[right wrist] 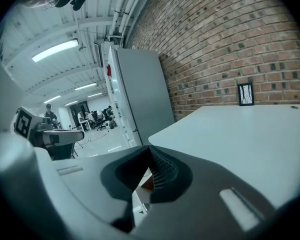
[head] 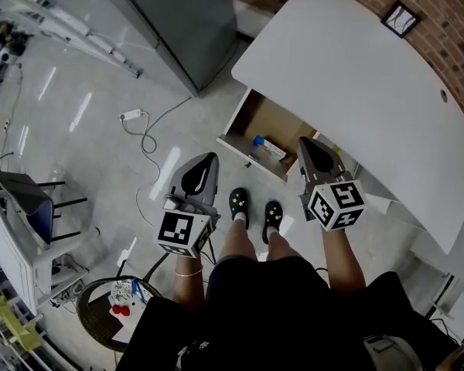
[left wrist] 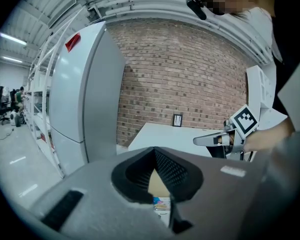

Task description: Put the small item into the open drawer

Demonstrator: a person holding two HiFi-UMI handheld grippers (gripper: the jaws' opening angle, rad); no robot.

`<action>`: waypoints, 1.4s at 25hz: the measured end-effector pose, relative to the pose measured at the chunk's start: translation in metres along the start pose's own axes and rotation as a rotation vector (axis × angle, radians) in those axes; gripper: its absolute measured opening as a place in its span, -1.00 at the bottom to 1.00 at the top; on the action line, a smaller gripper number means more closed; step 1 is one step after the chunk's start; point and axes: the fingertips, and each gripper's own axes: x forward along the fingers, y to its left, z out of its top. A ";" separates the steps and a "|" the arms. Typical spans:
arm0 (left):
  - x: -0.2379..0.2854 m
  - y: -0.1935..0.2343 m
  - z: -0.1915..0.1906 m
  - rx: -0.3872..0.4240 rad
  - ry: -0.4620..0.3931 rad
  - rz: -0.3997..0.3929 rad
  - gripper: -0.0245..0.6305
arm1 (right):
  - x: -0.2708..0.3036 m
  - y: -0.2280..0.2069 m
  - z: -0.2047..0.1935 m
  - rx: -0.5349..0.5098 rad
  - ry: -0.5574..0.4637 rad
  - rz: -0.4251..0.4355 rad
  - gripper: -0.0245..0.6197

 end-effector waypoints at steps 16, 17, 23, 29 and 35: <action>-0.008 -0.023 0.023 0.000 -0.038 -0.029 -0.93 | -0.025 0.017 0.027 -0.034 -0.038 0.033 -0.89; -0.008 -0.024 0.023 -0.001 -0.038 -0.030 -0.93 | -0.025 0.017 0.027 -0.035 -0.035 0.036 -0.89; -0.010 -0.025 0.017 -0.009 -0.033 -0.027 -0.93 | -0.026 0.019 0.022 -0.032 -0.028 0.041 -0.89; -0.011 -0.025 0.019 -0.007 -0.035 -0.024 -0.93 | -0.027 0.017 0.023 -0.035 -0.028 0.042 -0.89; -0.011 -0.026 0.017 -0.009 -0.029 -0.028 -0.93 | -0.028 0.016 0.023 -0.032 -0.025 0.040 -0.89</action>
